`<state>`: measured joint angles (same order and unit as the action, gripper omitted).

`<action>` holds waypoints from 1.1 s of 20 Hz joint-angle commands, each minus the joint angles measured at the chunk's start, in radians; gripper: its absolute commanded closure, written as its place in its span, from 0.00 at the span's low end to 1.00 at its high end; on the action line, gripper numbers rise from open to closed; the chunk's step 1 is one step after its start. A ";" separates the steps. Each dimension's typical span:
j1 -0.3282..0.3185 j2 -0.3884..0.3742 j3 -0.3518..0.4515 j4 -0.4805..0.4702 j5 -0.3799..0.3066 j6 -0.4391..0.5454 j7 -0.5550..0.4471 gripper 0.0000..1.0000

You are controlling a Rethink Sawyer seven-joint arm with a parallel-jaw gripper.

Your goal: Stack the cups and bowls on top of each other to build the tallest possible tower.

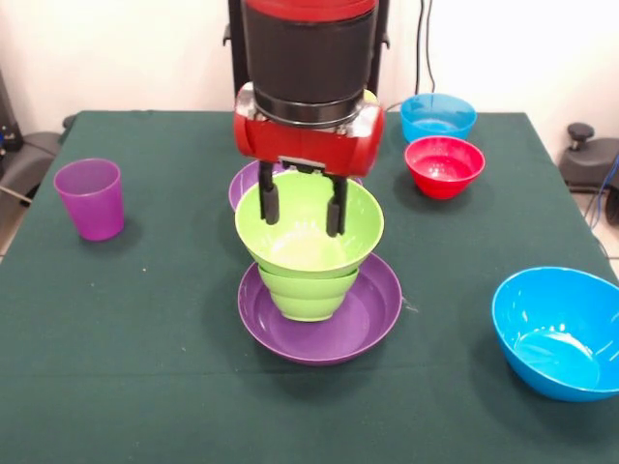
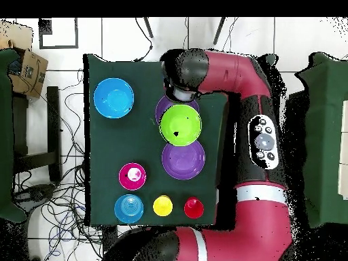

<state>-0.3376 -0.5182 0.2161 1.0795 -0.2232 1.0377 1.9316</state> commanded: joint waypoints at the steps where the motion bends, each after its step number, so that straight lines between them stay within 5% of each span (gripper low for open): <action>1: 0.045 0.052 0.039 -0.050 0.000 0.055 0.027 0.00; 13: 0.027 0.100 0.037 0.021 -0.013 -0.076 -0.018 0.00; 22: -0.066 0.020 0.059 0.288 -0.027 -0.265 -0.103 0.00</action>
<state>-0.3601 -0.5051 0.2171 1.1645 -0.2072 0.8693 1.9316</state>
